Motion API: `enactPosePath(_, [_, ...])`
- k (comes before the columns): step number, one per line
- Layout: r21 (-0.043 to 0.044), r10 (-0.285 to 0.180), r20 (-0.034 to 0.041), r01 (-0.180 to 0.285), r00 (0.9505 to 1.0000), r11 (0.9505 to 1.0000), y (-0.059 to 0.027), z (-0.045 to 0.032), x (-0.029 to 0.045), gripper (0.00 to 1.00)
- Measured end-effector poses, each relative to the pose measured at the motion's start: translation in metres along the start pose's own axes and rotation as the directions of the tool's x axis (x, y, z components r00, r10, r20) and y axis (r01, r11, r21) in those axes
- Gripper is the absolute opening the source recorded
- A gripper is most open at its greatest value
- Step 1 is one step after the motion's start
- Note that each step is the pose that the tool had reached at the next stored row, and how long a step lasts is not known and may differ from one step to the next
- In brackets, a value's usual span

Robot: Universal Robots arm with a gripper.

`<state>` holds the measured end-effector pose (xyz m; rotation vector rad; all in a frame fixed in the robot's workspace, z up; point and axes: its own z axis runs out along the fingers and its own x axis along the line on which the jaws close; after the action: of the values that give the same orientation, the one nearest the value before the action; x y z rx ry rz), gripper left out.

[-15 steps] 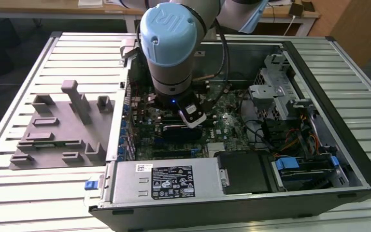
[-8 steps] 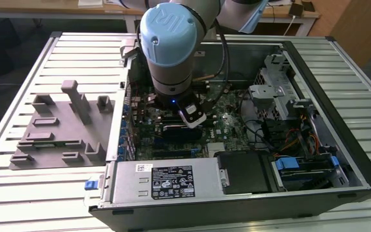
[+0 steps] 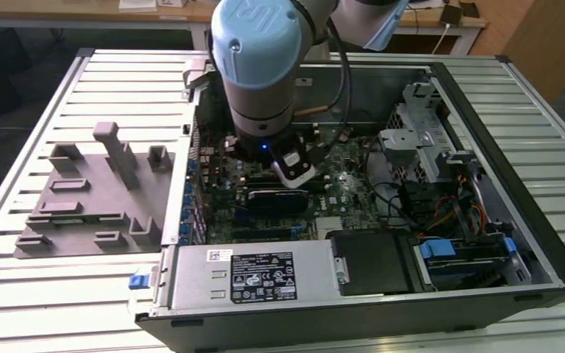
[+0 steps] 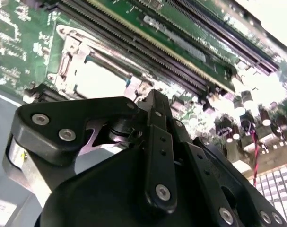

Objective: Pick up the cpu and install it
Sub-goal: 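Install the second cpu locking lever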

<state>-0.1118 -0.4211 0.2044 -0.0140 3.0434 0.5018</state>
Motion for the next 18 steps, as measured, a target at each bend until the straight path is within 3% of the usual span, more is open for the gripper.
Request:
enactPosePath(4, [0.0008,0.002,0.0007,-0.002,1.0,1.0,0.0038,-0.0112,-0.001,0.11])
enactPosePath(7, [0.0107,0.005,0.0017,-0.005,1.0,0.9999,0.0058,-0.0173,-0.0022,0.11])
enactPosePath(9, [0.026,0.007,0.0028,-0.007,1.0,0.9996,0.0069,-0.0202,-0.0048,0.11])
enactPosePath(13, [0.0774,0.015,0.0057,-0.015,0.9999,0.9969,0.0074,-0.0219,-0.0096,0.11])
enactPosePath(14, [0.0857,0.017,0.0065,-0.017,0.9998,0.9962,0.0074,-0.0218,-0.0111,0.11])
enactPosePath(18, [0.0921,0.021,0.0081,-0.021,0.9998,0.9955,0.0074,-0.0211,-0.0212,0.11])
